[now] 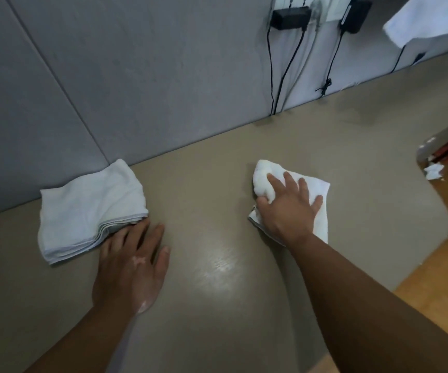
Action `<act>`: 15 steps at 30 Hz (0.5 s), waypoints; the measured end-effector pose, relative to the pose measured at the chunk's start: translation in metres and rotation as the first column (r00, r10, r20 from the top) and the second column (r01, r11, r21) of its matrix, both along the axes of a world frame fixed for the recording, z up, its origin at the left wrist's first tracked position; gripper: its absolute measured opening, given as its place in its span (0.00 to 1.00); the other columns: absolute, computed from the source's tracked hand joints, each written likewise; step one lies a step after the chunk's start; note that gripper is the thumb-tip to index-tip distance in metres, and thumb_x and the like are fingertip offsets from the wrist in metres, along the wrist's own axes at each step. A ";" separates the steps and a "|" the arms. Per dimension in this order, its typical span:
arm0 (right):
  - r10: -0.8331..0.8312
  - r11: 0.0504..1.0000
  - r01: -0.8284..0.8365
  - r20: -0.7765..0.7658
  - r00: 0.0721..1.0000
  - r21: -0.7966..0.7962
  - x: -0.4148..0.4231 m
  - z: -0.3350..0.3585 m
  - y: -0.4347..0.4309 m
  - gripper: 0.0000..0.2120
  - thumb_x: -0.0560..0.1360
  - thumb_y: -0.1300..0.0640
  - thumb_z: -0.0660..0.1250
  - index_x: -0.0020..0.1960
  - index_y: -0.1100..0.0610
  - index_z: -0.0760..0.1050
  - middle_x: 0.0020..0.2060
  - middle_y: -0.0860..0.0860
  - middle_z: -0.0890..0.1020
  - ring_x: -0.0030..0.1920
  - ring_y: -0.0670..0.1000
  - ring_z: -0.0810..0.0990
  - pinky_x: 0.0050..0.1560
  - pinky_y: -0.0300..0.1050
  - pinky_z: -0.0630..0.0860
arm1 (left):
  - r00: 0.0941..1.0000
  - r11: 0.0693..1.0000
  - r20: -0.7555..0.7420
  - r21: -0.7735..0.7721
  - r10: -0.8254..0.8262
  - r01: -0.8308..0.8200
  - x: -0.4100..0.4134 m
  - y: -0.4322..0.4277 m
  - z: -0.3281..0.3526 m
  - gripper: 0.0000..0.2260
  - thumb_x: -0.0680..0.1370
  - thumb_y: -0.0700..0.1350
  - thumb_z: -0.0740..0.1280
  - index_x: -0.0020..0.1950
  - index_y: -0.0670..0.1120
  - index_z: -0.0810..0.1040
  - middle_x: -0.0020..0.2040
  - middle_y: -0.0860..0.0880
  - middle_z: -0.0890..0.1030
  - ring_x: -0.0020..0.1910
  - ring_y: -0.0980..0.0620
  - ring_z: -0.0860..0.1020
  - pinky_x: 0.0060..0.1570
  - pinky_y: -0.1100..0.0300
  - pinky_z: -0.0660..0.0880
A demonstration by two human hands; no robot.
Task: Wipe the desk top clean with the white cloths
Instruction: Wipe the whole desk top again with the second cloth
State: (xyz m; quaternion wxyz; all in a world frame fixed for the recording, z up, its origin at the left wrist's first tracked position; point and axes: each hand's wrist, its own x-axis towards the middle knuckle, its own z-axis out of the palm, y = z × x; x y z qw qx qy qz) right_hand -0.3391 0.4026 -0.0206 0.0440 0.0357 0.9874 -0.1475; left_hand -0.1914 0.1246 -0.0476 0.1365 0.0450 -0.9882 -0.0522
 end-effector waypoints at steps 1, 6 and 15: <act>0.004 1.000 -0.004 0.002 1.000 0.002 0.014 -0.001 -0.009 0.29 0.80 0.38 0.56 0.80 0.37 0.59 0.82 0.46 0.58 0.82 0.56 0.51 0.77 0.73 0.46 | 1.000 1.000 -0.008 0.005 -0.006 0.006 0.000 0.000 0.000 0.21 0.80 0.55 0.60 0.68 0.50 0.81 0.68 0.45 0.79 0.63 0.38 0.76 0.62 0.41 0.71; 0.302 0.952 -0.306 -0.179 0.936 0.004 0.140 -0.005 -0.043 0.33 0.68 0.38 0.62 0.73 0.40 0.74 0.77 0.49 0.71 0.79 0.60 0.66 0.73 0.76 0.59 | 0.994 0.998 -0.092 0.014 -0.064 0.066 0.000 0.007 -0.003 0.16 0.79 0.50 0.62 0.62 0.48 0.83 0.62 0.44 0.80 0.56 0.37 0.77 0.53 0.42 0.73; 0.554 0.827 -0.561 -0.217 0.804 0.033 0.175 -0.019 0.043 0.35 0.67 0.39 0.67 0.75 0.38 0.72 0.78 0.45 0.69 0.80 0.55 0.65 0.73 0.71 0.61 | 0.986 0.975 -0.114 0.168 -0.125 0.143 -0.034 0.036 0.004 0.16 0.78 0.47 0.60 0.56 0.42 0.83 0.63 0.39 0.78 0.56 0.35 0.77 0.55 0.41 0.77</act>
